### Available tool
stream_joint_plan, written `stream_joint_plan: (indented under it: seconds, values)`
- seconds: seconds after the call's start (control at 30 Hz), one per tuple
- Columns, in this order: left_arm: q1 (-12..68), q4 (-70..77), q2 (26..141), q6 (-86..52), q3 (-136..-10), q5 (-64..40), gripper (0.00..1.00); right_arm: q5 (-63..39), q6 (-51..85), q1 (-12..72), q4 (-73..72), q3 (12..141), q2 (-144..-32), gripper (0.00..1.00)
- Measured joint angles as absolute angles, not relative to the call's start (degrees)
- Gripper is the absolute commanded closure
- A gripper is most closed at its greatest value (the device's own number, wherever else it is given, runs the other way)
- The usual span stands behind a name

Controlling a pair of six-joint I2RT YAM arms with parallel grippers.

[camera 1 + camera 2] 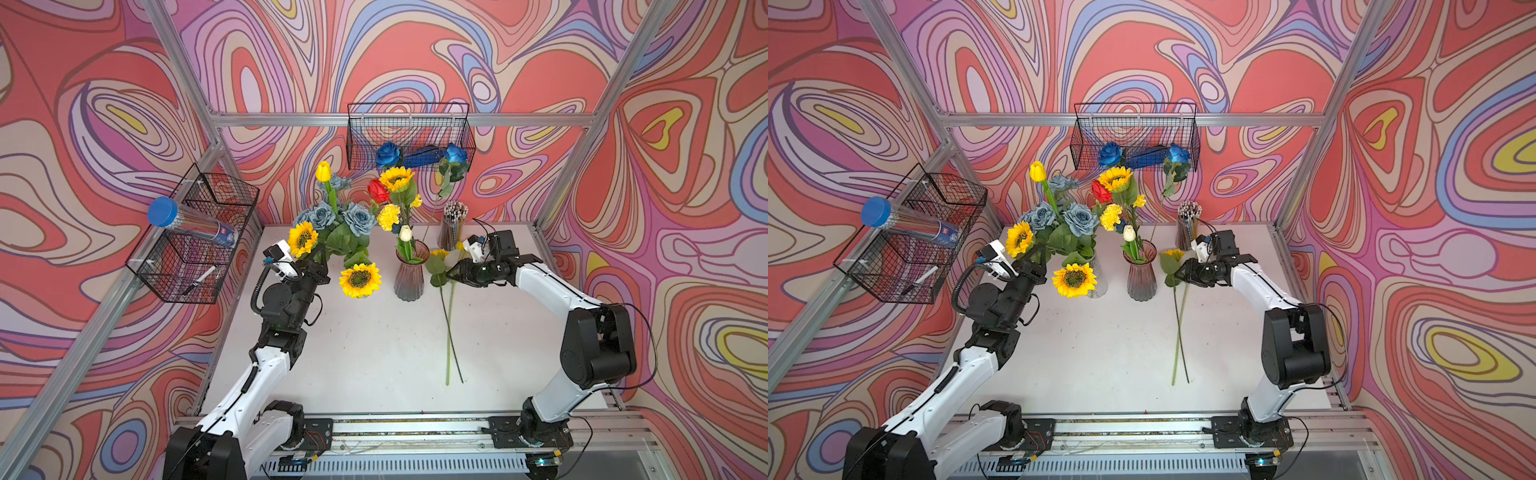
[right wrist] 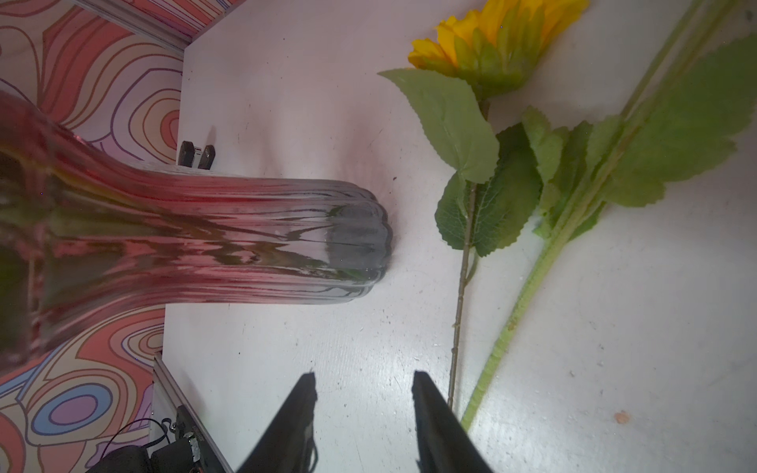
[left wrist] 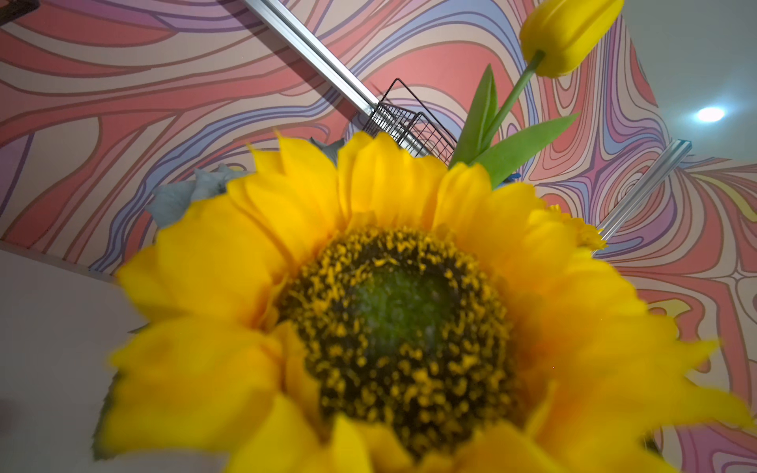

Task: Pick out yellow flowers from the vase
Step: Pick up the flower from the vase.

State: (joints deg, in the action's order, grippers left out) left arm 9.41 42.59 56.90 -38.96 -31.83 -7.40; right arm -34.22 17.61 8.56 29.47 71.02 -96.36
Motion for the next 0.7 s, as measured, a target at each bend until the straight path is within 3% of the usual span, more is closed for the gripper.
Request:
stream_joint_plan:
  seconds: [0.7]
  values:
    - [9.4,25.0,49.5,-31.5,-43.1,-8.8,0.95,-34.3,17.5,8.6,29.6,71.0,-96.4,0.58]
